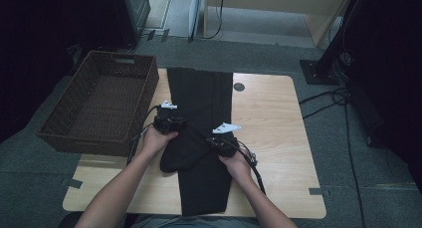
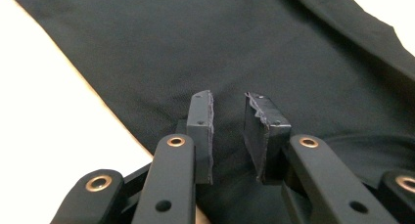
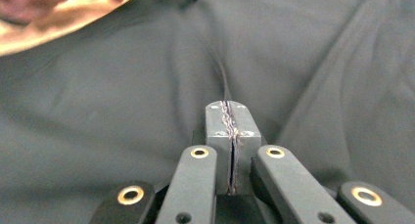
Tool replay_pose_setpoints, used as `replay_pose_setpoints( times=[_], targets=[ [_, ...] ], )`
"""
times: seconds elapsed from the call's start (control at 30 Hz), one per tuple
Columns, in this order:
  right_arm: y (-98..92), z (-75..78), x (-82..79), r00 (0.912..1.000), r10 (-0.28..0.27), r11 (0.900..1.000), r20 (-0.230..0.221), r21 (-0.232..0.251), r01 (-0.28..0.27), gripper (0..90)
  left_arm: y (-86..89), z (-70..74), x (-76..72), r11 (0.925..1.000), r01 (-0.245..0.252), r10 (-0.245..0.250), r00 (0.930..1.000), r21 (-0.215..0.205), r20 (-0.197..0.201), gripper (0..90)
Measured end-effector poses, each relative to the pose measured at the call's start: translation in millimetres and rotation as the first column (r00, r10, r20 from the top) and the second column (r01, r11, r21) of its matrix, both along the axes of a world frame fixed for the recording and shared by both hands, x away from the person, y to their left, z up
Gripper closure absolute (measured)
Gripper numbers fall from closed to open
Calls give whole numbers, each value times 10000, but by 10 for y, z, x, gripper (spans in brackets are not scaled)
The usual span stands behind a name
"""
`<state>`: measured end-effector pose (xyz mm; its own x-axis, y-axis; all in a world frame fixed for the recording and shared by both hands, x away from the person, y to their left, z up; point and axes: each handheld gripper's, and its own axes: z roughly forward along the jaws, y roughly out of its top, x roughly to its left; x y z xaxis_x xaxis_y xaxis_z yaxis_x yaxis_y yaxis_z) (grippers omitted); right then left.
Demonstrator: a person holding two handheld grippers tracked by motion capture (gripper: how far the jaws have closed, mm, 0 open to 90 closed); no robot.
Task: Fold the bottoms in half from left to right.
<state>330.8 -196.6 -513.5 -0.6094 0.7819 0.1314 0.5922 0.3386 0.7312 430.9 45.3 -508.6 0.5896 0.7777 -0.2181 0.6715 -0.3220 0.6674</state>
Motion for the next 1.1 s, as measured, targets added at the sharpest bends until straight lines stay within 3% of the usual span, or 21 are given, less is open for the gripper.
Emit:
replay_pose_setpoints(
  times=[0.17, 0.37, 0.43, 0.5, 0.67, 0.83, 0.9, 1.1],
  targets=[
    [-286, 14, -232, 9992, -393, 9992, -10, -7, 393, 888, -21, 13, 35, 9990, -59, 49, 9997, 438, 232, 735],
    [-559, 19, -366, 9969, -645, 9978, -458, 96, 650, 881, -21, 15, 36, 9987, -77, 64, 9996, 505, 260, 734],
    [-589, 37, -398, 9968, -573, 9983, -563, 57, 577, 832, -30, 18, 25, 9985, -65, 51, 9996, 550, 266, 731],
    [-619, 77, -410, 9973, -574, 9975, -466, 387, 592, 781, -37, 23, -1, 9987, 204, -211, 9997, 467, 141, 727],
    [-639, 218, -286, 9968, -774, 9930, 208, 909, 752, 739, -31, 13, -208, 9965, 625, -645, 9973, 559, 353, 723],
    [-589, 248, -22, 9918, -1233, 9887, 340, 898, 1199, 815, -3, -1, -309, 9981, 582, -587, 9979, 220, 262, 715],
    [-554, 228, 96, 9895, -1441, 9842, 96, 1058, 1423, 848, -10, -3, -324, 9979, 614, -618, 9978, 183, 249, 716],
    [-371, 20, 319, 9918, -1271, 9914, -161, 302, 1275, 885, -4, -10, -374, 9974, 717, -720, 9970, 125, 278, 716]
  ],
)
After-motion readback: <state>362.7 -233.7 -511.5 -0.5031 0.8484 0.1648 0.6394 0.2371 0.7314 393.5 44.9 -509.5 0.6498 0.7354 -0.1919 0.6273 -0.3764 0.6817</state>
